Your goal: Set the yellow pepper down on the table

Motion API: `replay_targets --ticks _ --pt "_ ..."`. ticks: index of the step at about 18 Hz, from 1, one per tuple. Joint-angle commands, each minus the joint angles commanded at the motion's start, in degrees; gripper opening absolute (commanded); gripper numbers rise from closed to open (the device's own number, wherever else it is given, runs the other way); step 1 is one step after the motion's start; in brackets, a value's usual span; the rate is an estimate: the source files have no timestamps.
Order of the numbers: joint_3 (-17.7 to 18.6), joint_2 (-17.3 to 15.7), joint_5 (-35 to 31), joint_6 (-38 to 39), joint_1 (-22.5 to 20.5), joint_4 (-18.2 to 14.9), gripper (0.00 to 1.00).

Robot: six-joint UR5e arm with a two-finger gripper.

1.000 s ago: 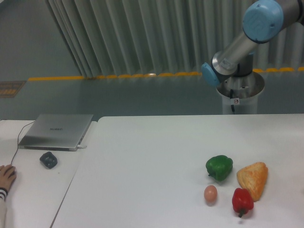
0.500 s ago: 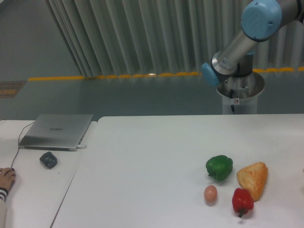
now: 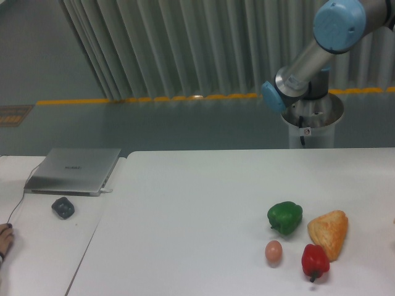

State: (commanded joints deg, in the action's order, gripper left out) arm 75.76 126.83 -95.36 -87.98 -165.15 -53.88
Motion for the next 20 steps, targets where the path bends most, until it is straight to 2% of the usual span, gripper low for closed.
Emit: replay_targets --ticks 5,6,7,9,13,15,17,20 --pt "0.1 0.3 -0.1 -0.1 0.0 -0.1 1.0" --pt "0.2 0.3 -0.1 -0.1 0.0 -0.1 0.97" --pt "0.2 0.2 -0.1 -0.1 0.0 -0.1 0.91" --pt "0.4 0.1 -0.2 -0.1 0.0 -0.3 0.71" --pt "0.4 -0.7 -0.5 0.1 0.0 -0.8 0.5" --pt "0.3 -1.2 -0.4 0.2 0.1 -2.8 0.45" --pt "-0.2 -1.6 -0.4 0.1 0.0 -4.3 0.45" --pt "-1.0 -3.5 -0.2 0.6 0.2 -8.8 0.45"
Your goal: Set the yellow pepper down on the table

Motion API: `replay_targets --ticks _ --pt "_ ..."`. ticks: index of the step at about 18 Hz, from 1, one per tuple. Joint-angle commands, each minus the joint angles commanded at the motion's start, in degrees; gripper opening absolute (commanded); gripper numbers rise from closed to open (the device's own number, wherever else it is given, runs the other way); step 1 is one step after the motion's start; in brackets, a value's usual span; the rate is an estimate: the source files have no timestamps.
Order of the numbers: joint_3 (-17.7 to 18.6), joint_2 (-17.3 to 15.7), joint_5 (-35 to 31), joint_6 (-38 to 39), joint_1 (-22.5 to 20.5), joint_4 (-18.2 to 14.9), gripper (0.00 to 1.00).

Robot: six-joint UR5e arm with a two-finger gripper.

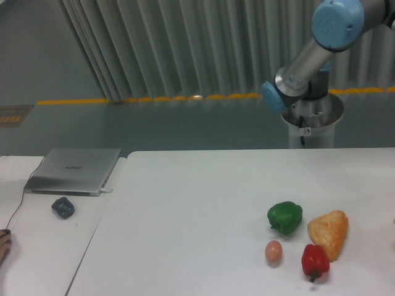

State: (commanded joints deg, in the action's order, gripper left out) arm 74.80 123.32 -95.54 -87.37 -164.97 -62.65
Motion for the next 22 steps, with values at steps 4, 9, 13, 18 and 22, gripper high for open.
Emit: replay_targets --ticks 4,9,13,18,22 --pt "-0.8 -3.4 0.7 3.3 2.5 -7.6 0.45" --pt "-1.1 -7.3 12.3 8.8 3.8 -15.6 0.45" --pt "-1.1 -8.7 13.4 11.2 6.8 -16.9 0.45" --pt "-1.7 -8.8 17.7 20.2 11.1 -16.5 0.45" --pt "-1.6 -8.3 20.7 30.0 14.1 -12.7 0.45"
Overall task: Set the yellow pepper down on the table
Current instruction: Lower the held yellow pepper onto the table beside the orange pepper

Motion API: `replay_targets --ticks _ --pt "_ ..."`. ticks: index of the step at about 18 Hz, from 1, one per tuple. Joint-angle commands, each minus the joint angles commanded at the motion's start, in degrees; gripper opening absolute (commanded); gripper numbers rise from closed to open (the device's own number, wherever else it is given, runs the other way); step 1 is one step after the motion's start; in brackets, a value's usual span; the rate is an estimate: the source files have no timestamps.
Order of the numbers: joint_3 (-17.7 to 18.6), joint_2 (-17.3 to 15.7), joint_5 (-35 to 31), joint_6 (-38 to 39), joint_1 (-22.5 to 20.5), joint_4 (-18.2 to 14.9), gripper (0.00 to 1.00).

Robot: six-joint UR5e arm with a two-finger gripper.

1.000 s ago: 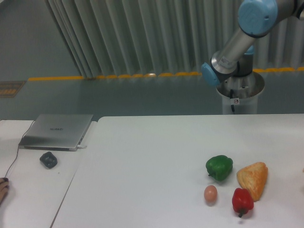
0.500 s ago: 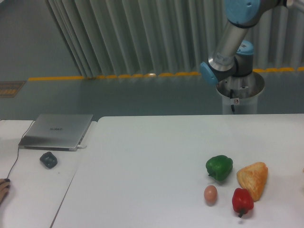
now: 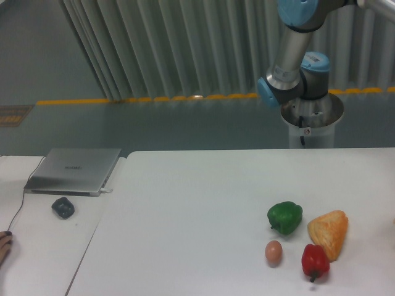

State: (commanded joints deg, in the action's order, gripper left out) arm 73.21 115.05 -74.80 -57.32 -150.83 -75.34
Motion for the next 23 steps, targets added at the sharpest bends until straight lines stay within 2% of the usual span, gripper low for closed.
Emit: replay_targets --ticks 5,10,13,16,23 --pt "0.6 1.7 -1.5 5.3 3.9 4.5 0.45" --pt "3.2 3.4 -13.5 5.6 9.1 9.4 0.45" --pt "5.2 3.7 -14.6 6.2 9.9 11.5 0.45" --pt "6.2 4.2 -15.3 8.5 10.8 12.5 0.45" --pt "9.6 5.0 -16.7 8.6 11.3 12.5 0.49"
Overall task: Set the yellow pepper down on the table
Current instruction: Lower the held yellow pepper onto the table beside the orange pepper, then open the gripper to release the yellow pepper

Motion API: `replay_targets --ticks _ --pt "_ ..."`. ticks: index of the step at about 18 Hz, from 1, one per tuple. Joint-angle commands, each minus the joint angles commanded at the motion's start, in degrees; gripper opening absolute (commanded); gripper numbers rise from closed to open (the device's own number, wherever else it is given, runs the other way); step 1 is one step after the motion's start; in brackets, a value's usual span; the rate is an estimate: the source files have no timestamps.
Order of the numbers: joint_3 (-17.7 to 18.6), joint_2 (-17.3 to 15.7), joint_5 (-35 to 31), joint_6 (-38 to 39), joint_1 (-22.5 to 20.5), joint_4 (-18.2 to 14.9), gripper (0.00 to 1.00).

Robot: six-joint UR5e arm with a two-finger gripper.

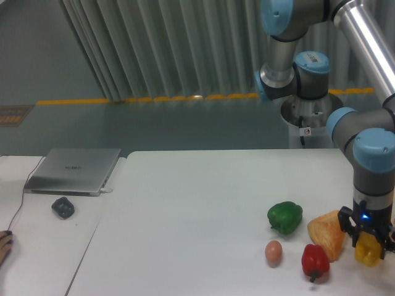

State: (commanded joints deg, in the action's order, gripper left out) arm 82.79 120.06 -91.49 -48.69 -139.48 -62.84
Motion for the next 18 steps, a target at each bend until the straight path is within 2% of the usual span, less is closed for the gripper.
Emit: replay_targets --ticks 6,8,13,15,17,18 --pt "-0.1 0.1 0.1 1.1 0.7 0.0 0.5" --pt "-0.1 0.2 0.2 1.0 0.8 0.1 0.57" --pt "-0.2 0.4 0.1 0.9 1.0 0.1 0.63" --pt "-0.2 0.4 0.1 0.7 1.0 0.1 0.74" --pt "-0.2 0.4 0.1 0.5 1.0 0.2 1.0" --pt "-0.2 0.4 0.0 0.5 0.9 0.4 1.0"
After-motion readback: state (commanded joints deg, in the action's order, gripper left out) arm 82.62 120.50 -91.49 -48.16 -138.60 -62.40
